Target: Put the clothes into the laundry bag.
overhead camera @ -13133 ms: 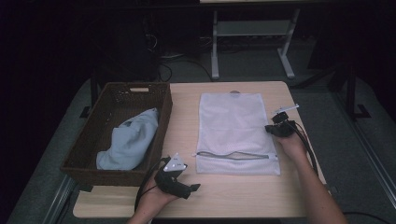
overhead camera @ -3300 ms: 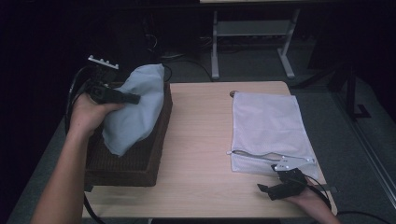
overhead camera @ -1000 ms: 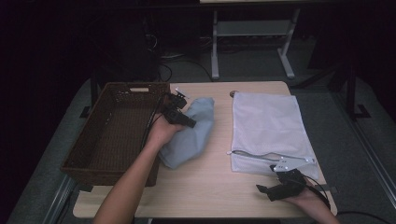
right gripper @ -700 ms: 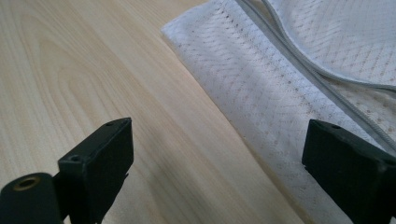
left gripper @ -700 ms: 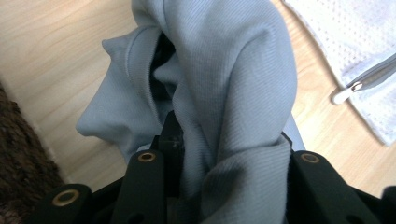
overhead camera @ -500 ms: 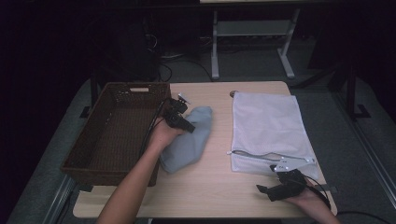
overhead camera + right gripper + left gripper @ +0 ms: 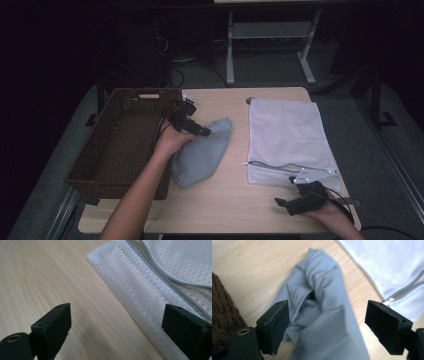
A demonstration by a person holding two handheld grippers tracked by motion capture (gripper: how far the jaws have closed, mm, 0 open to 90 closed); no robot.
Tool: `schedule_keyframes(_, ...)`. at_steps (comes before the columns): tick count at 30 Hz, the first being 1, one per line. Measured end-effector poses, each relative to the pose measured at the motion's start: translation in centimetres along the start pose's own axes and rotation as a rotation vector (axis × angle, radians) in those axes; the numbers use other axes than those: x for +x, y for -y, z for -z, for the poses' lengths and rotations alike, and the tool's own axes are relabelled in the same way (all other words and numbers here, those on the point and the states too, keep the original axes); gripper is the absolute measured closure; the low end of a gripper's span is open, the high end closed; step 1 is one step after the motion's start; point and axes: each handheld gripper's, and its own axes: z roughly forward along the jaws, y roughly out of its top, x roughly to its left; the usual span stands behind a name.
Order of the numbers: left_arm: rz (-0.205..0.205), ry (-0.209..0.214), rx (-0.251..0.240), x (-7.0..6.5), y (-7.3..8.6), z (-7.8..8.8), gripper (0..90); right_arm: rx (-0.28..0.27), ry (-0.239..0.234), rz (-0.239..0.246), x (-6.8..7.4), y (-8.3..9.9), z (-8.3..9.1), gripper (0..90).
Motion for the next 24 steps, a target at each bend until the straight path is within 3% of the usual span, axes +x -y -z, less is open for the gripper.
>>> schedule_keyframes(10, -0.058, 0.032, -0.045, -3.0, 0.2, 1.2, 14.0, -0.005, -0.002, -0.004, 0.0, 0.0, 0.1, 7.9)
schedule_keyframes(24, -0.139, 0.085, -0.071, -7.5, 3.6, 1.4, 13.9, -0.008, -0.012, -0.007, 0.0, -0.2, 0.1, 7.7)
